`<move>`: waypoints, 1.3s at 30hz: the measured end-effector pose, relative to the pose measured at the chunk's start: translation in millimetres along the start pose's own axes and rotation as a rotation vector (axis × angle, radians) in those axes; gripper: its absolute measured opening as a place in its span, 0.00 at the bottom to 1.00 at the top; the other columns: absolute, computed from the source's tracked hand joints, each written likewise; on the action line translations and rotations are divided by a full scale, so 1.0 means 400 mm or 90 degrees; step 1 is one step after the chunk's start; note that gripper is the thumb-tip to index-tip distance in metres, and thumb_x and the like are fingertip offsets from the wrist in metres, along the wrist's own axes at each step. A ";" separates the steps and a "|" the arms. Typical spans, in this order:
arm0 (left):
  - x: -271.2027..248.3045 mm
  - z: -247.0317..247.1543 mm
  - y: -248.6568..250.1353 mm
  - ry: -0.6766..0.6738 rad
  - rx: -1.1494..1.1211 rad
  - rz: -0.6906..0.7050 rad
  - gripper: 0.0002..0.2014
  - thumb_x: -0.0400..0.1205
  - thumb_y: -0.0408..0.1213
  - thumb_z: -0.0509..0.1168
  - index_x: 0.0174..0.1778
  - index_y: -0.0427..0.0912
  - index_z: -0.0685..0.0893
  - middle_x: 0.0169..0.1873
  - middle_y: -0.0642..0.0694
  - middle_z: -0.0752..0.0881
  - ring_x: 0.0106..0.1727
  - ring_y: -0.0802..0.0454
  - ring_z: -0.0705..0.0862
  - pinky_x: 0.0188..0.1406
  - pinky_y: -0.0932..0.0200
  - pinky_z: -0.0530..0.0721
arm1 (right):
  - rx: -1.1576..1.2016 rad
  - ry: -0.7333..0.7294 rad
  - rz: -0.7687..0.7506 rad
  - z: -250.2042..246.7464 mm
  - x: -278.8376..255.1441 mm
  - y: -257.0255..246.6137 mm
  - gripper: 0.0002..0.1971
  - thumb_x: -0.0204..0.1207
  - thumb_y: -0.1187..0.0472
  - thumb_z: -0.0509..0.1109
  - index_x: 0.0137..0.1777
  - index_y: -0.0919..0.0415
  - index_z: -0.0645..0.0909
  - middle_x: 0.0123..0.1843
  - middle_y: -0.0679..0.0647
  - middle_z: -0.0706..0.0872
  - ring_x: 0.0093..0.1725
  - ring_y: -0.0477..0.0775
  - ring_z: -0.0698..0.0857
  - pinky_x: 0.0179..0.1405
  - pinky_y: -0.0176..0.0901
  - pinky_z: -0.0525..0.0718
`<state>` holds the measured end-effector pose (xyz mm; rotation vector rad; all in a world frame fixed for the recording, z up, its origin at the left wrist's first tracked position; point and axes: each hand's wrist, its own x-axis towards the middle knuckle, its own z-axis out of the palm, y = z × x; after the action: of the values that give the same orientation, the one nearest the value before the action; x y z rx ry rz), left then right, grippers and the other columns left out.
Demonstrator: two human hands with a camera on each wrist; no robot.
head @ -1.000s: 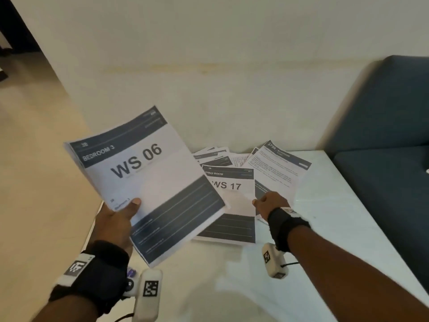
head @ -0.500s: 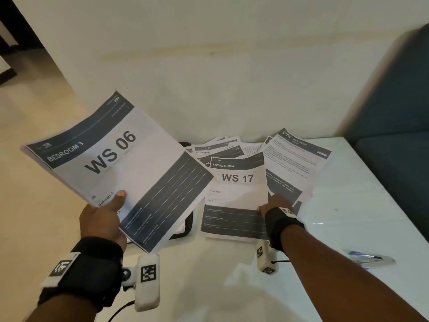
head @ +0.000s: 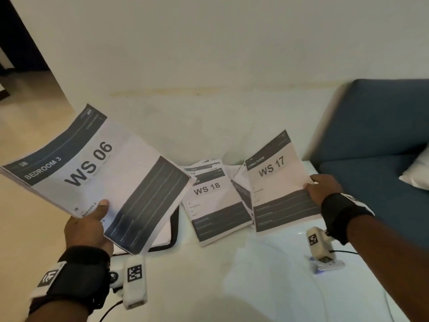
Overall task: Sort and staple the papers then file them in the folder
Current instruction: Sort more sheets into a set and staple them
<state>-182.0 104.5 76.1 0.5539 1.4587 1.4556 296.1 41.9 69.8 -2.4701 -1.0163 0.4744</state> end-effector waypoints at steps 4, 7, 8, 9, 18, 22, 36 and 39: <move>-0.112 0.051 0.008 -0.126 -0.035 -0.031 0.17 0.83 0.33 0.68 0.67 0.46 0.82 0.59 0.49 0.89 0.63 0.42 0.85 0.64 0.39 0.81 | 0.069 -0.008 -0.108 -0.080 -0.081 -0.024 0.19 0.82 0.61 0.70 0.70 0.69 0.80 0.68 0.62 0.83 0.68 0.67 0.79 0.65 0.47 0.73; -0.197 0.081 -0.010 -0.227 0.010 -0.070 0.13 0.83 0.31 0.66 0.63 0.44 0.83 0.57 0.45 0.90 0.61 0.40 0.86 0.64 0.35 0.80 | 0.210 -0.041 -0.152 -0.097 -0.180 -0.052 0.17 0.81 0.64 0.70 0.68 0.70 0.81 0.59 0.56 0.84 0.60 0.62 0.83 0.61 0.43 0.75; -0.219 0.089 -0.019 -0.257 0.031 -0.082 0.13 0.83 0.30 0.65 0.62 0.44 0.83 0.57 0.44 0.90 0.60 0.39 0.86 0.65 0.33 0.79 | 0.264 -0.067 -0.149 -0.095 -0.205 -0.056 0.16 0.81 0.62 0.70 0.66 0.68 0.83 0.57 0.53 0.87 0.54 0.59 0.85 0.60 0.46 0.79; -0.238 0.097 -0.029 -0.281 0.047 -0.093 0.12 0.83 0.30 0.65 0.62 0.44 0.83 0.57 0.42 0.90 0.60 0.37 0.85 0.65 0.30 0.79 | 0.311 -0.096 -0.144 -0.090 -0.225 -0.058 0.15 0.81 0.60 0.71 0.65 0.66 0.84 0.54 0.53 0.89 0.50 0.58 0.88 0.60 0.51 0.84; -0.280 0.149 -0.101 -0.332 0.172 -0.045 0.10 0.84 0.34 0.67 0.60 0.46 0.80 0.57 0.42 0.86 0.57 0.36 0.83 0.64 0.33 0.81 | 0.443 -0.249 -0.184 -0.039 -0.290 -0.073 0.10 0.81 0.57 0.69 0.56 0.60 0.86 0.51 0.54 0.92 0.51 0.61 0.91 0.58 0.61 0.88; -0.254 0.156 -0.126 -0.355 0.198 -0.065 0.09 0.84 0.32 0.66 0.59 0.43 0.80 0.57 0.41 0.86 0.56 0.36 0.84 0.61 0.35 0.83 | 0.423 -0.253 -0.195 -0.032 -0.282 -0.062 0.10 0.81 0.55 0.68 0.57 0.58 0.85 0.54 0.53 0.91 0.53 0.60 0.89 0.59 0.60 0.88; -0.255 0.163 -0.148 -0.455 0.157 -0.096 0.10 0.87 0.38 0.62 0.63 0.46 0.79 0.55 0.39 0.89 0.53 0.37 0.90 0.47 0.42 0.90 | 0.423 -0.353 -0.203 0.042 -0.301 -0.070 0.19 0.73 0.48 0.77 0.63 0.48 0.80 0.57 0.48 0.89 0.56 0.55 0.88 0.52 0.54 0.91; -0.261 0.163 -0.156 -0.478 0.155 -0.086 0.11 0.87 0.41 0.61 0.65 0.50 0.79 0.53 0.44 0.91 0.53 0.42 0.91 0.53 0.40 0.89 | 0.423 -0.338 -0.194 0.075 -0.305 -0.077 0.12 0.79 0.58 0.72 0.61 0.49 0.80 0.57 0.50 0.89 0.57 0.57 0.87 0.59 0.56 0.88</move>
<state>-62.6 36.7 61.5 1.0014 1.0362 0.8191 182.2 -19.0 77.9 -1.5978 -1.1595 1.1792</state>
